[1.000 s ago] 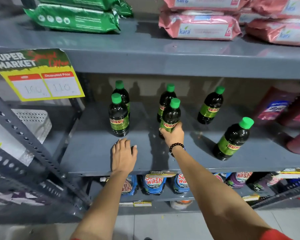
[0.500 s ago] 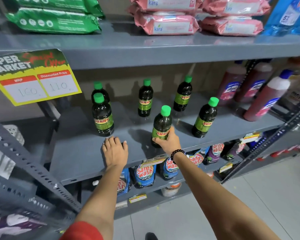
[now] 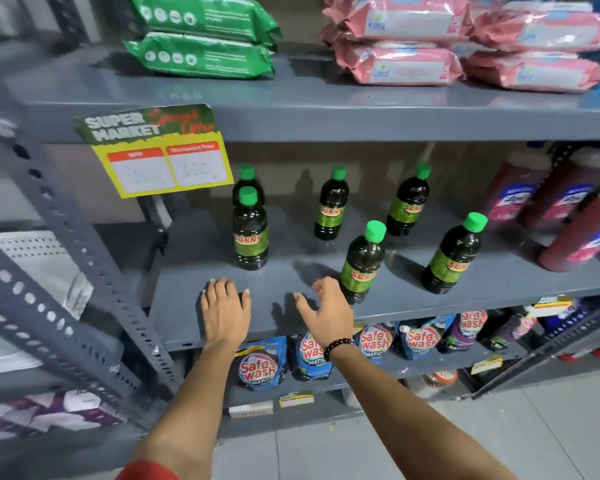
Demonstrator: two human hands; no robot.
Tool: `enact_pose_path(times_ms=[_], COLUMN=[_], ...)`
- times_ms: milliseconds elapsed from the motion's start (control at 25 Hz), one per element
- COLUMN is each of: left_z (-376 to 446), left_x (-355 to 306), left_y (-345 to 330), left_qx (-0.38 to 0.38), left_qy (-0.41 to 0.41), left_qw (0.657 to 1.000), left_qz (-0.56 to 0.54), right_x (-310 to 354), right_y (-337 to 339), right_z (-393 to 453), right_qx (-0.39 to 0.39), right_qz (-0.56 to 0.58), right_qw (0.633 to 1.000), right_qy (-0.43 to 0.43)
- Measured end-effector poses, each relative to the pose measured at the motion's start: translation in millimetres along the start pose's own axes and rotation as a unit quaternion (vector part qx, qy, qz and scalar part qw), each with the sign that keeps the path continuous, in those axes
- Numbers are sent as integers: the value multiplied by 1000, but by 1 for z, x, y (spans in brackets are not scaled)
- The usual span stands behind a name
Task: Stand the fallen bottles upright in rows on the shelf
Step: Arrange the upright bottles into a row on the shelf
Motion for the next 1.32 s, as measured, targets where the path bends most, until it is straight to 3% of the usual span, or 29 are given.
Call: enact_pose_path(times_ms=[120,280,520,680,1320], left_z=[1,0,4,3,-1], left_x=[30,49,51,52,48], left_y=[-1,-6,-9,-9,-9], left_qx=[2,5,-20,-31,36], left_qy=[28,55,65,61,31], left_qw=[1000,998,998,998,999], left_qz=[9,4,-3,-14,19], right_x=[33,60,73,77,72], right_y=[-47,-90,-111,-103,-62], right_z=[28,59,93,96,16], right_qx=[75,142,101,82,140], right_qz=[9,81,160,145,111], right_qw=[997,983,971,980,982], right_qy=[6,-88,-143,-111,-68])
Point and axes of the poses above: each hand's wrist, its own z-axis towards the middle knuckle, its own y-axis out of the back of the hand, x = y × z, the point moved 6 cm from there along z, towards the middle knuckle, and after that the axes turned 15 degrees about z, right-handed, at the moved point
